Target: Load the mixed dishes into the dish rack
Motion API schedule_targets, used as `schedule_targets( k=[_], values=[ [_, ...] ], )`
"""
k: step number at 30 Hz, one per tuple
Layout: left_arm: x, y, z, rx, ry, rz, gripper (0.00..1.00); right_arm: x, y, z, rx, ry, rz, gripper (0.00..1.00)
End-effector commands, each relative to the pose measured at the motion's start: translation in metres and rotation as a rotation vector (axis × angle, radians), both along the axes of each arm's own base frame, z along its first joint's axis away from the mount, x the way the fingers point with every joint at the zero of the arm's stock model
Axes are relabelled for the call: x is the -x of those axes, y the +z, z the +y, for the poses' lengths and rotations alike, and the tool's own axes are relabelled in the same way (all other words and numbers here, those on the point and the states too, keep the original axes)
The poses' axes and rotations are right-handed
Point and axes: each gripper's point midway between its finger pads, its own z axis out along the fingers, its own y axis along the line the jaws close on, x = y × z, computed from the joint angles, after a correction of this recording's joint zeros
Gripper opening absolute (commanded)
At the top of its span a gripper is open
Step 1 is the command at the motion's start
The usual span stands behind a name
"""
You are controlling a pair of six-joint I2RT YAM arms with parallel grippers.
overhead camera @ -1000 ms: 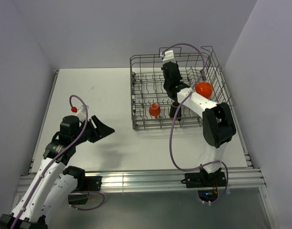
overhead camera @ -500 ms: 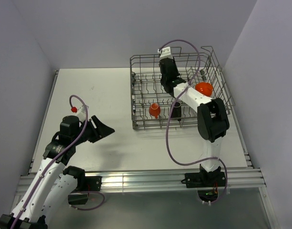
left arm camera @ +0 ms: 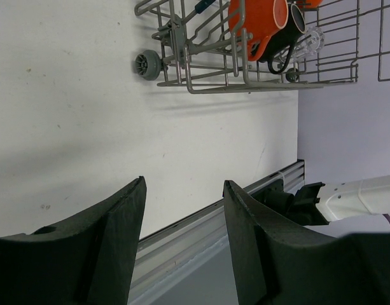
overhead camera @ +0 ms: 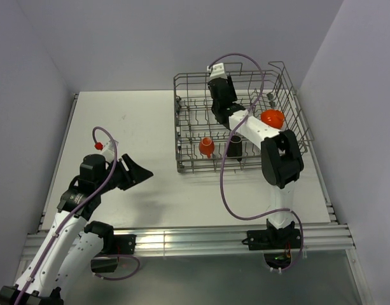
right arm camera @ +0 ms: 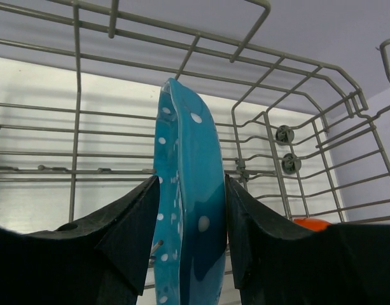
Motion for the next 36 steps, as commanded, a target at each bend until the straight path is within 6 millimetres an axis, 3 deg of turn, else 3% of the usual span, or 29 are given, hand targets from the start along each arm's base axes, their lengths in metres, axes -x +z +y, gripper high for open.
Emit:
schedule_targets(
  k=[1, 9, 25, 36],
  values=[
    [0.001, 0.004, -0.003, 0.01, -0.021, -0.024, 0.58, -0.005, 0.028, 0.014, -0.046, 0.022, -0.069, 0.52],
    [0.001, 0.003, -0.003, 0.008, -0.024, -0.023, 0.58, -0.001, 0.022, 0.023, -0.037, 0.036, -0.064, 0.6],
    [0.003, 0.004, -0.002, 0.008, -0.027, -0.023, 0.58, 0.009, 0.023, 0.045, -0.02, 0.053, -0.074, 0.62],
    [0.003, 0.003, -0.002, 0.015, -0.014, -0.015, 0.58, 0.037, 0.062, 0.063, -0.043, 0.071, -0.14, 0.63]
  ],
)
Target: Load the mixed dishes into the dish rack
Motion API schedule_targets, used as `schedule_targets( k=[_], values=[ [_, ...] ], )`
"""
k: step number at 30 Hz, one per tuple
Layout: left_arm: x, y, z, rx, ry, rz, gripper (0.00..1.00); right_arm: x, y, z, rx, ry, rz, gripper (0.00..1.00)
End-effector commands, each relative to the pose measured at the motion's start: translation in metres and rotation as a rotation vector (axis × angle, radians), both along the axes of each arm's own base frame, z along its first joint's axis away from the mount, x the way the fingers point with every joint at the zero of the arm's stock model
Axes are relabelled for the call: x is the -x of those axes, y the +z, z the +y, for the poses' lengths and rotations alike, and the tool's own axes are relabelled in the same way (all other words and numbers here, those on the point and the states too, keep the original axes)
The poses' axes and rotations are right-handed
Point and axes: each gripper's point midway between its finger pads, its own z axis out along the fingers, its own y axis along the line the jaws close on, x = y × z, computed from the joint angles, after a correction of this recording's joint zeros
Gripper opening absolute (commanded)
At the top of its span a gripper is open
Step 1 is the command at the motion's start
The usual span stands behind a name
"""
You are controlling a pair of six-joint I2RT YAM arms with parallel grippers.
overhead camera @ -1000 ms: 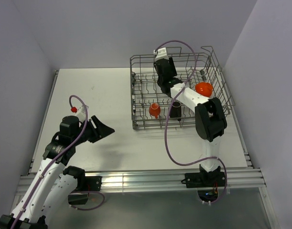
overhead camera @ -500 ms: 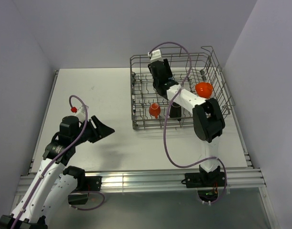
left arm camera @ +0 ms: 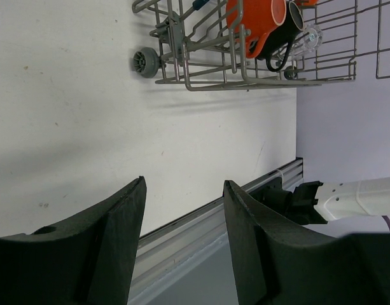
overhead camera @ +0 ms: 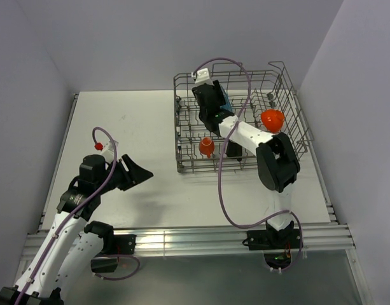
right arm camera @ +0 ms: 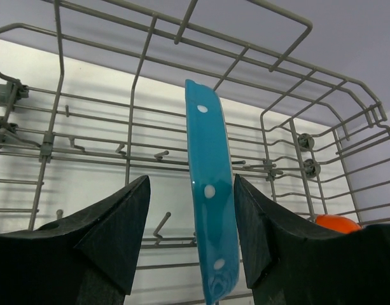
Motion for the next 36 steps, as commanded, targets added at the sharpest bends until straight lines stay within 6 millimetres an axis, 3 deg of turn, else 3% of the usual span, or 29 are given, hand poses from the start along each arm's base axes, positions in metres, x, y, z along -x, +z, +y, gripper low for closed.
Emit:
schedule_targets(
  k=[1, 7, 12, 15, 22, 25, 26, 29, 36],
  values=[
    [0.0, 0.003, -0.001, 0.01, -0.006, -0.014, 0.58, 0.018, 0.067, 0.004, -0.071, -0.015, -0.131, 0.63],
    [-0.004, 0.006, 0.0, 0.006, 0.009, -0.016, 0.58, 0.041, 0.096, 0.002, -0.114, -0.006, -0.145, 0.63],
    [-0.009, 0.007, -0.002, 0.014, 0.013, -0.014, 0.6, 0.064, 0.105, -0.005, -0.14, -0.04, -0.136, 0.64],
    [-0.011, 0.005, -0.003, 0.018, 0.021, -0.001, 0.62, 0.088, 0.108, -0.014, -0.182, -0.049, -0.123, 0.64],
    [-0.018, -0.013, -0.007, 0.017, 0.021, 0.061, 0.69, 0.132, 0.086, -0.038, -0.269, -0.082, -0.043, 0.66],
    [-0.022, -0.007, -0.013, 0.037, 0.016, 0.04, 0.71, 0.154, 0.073, -0.046, -0.316, -0.081, 0.005, 0.68],
    [-0.024, -0.003, -0.016, 0.037, 0.012, 0.025, 0.72, 0.16, 0.067, -0.048, -0.326, -0.073, 0.024, 0.99],
    [-0.024, 0.003, -0.031, 0.039, -0.025, 0.012, 0.79, 0.179, 0.051, -0.049, -0.381, -0.035, 0.069, 1.0],
    [-0.021, -0.014, -0.078, -0.01, -0.075, 0.04, 0.81, 0.222, 0.003, -0.058, -0.484, -0.022, 0.188, 1.0]
  ],
)
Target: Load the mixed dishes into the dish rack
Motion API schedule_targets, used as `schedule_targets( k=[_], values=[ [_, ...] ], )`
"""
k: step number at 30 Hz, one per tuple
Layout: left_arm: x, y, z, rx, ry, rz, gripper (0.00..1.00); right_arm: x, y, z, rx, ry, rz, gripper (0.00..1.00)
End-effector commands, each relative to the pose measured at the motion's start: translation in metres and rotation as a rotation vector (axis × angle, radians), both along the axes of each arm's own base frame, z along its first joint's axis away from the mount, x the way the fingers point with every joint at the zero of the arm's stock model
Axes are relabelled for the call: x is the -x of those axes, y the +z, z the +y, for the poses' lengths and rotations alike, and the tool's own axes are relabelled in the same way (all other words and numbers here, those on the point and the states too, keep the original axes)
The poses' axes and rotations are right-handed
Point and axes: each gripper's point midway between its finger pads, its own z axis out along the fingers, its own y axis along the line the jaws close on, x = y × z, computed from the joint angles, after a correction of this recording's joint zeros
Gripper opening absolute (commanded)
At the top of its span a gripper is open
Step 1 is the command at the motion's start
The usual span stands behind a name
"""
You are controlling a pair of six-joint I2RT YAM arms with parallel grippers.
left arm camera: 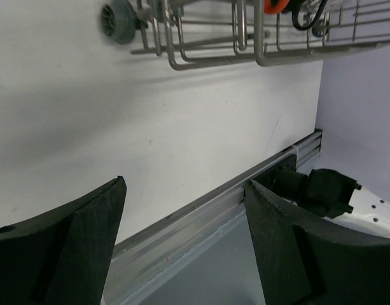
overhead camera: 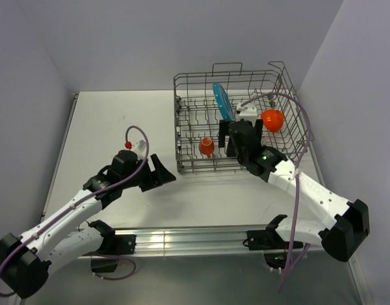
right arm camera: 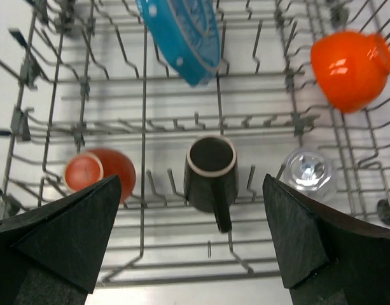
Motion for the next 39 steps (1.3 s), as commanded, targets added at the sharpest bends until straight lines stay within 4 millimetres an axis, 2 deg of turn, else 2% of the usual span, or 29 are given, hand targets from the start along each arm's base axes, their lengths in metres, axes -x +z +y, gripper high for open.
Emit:
schedule_targets(
  k=[1, 3, 7, 12, 16, 20, 24, 25, 34, 39],
  values=[
    [-0.017, 0.026, -0.025, 0.054, 0.027, -0.092, 0.82, 0.024, -0.027, 0.001, -0.09, 0.015, 0.071, 1.0],
    [-0.012, 0.021, -0.038, 0.05, -0.005, -0.08, 0.82, 0.037, -0.044, -0.003, -0.112, 0.022, 0.102, 1.0],
    [-0.007, 0.019, -0.054, 0.046, -0.021, -0.082, 0.82, 0.059, -0.064, -0.001, -0.2, 0.066, 0.127, 1.0],
    [-0.006, 0.019, -0.061, 0.051, -0.023, -0.095, 0.83, 0.081, -0.081, -0.005, -0.299, 0.063, 0.147, 1.0],
    [-0.007, 0.019, -0.061, 0.045, -0.017, -0.106, 0.83, 0.09, -0.09, -0.012, -0.333, 0.022, 0.171, 1.0],
    [-0.005, 0.018, -0.06, 0.042, -0.023, -0.108, 0.83, 0.094, -0.082, -0.012, -0.352, 0.061, 0.129, 1.0],
    [-0.003, 0.019, -0.057, 0.034, -0.019, -0.11, 0.84, 0.094, -0.048, -0.014, -0.38, 0.083, 0.052, 1.0],
    [-0.003, 0.018, -0.056, 0.029, -0.017, -0.111, 0.84, 0.095, -0.045, -0.014, -0.386, 0.084, 0.048, 1.0],
    [0.0, 0.026, -0.051, 0.057, -0.016, -0.148, 0.84, 0.113, -0.043, -0.013, -0.511, 0.119, 0.021, 1.0],
    [0.003, 0.034, -0.05, 0.087, -0.022, -0.177, 0.84, 0.125, -0.035, -0.022, -0.583, 0.119, -0.032, 1.0]
  ],
)
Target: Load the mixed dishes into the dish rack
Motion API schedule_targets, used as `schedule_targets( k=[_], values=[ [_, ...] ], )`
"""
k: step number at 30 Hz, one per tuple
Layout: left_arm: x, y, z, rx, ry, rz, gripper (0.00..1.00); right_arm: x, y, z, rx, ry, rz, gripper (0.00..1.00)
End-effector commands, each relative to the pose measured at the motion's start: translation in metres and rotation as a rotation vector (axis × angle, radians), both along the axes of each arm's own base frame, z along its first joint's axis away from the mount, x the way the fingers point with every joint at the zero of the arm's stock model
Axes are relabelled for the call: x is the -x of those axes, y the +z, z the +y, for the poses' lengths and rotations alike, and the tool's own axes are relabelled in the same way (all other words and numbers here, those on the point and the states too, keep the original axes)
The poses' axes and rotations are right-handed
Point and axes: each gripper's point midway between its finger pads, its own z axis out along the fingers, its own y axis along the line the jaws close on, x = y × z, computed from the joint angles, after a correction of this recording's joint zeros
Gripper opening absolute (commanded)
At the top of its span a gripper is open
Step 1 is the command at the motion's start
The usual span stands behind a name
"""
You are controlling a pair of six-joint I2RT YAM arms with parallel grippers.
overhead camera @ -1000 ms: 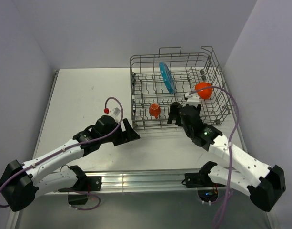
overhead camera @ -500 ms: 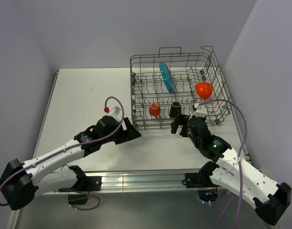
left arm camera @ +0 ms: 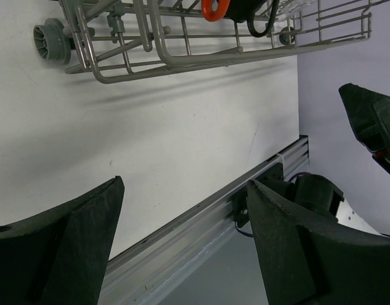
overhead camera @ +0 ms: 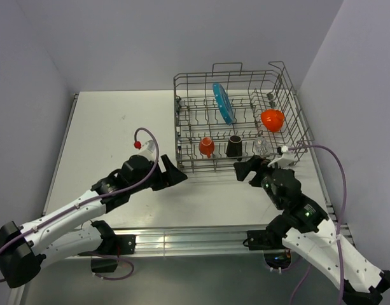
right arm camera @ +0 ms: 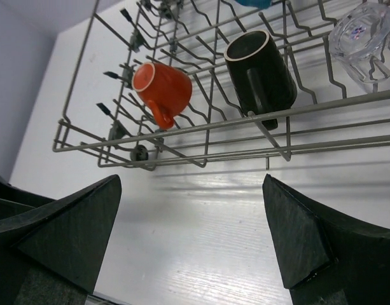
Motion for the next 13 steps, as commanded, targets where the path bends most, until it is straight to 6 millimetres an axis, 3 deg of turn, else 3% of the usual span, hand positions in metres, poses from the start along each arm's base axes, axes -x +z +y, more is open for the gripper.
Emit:
schedule_targets(
  k=[1, 9, 13],
  values=[
    [-0.001, 0.02, -0.002, 0.062, -0.002, -0.068, 0.84, 0.008, 0.001, -0.003, -0.054, -0.007, -0.011, 1.0],
    [0.005, 0.035, 0.002, 0.136, -0.005, -0.116, 0.85, 0.015, 0.002, -0.016, -0.136, -0.072, -0.033, 1.0],
    [0.008, 0.038, 0.003, 0.16, -0.012, -0.126, 0.85, 0.016, 0.001, -0.014, -0.153, -0.058, -0.034, 1.0]
  ],
)
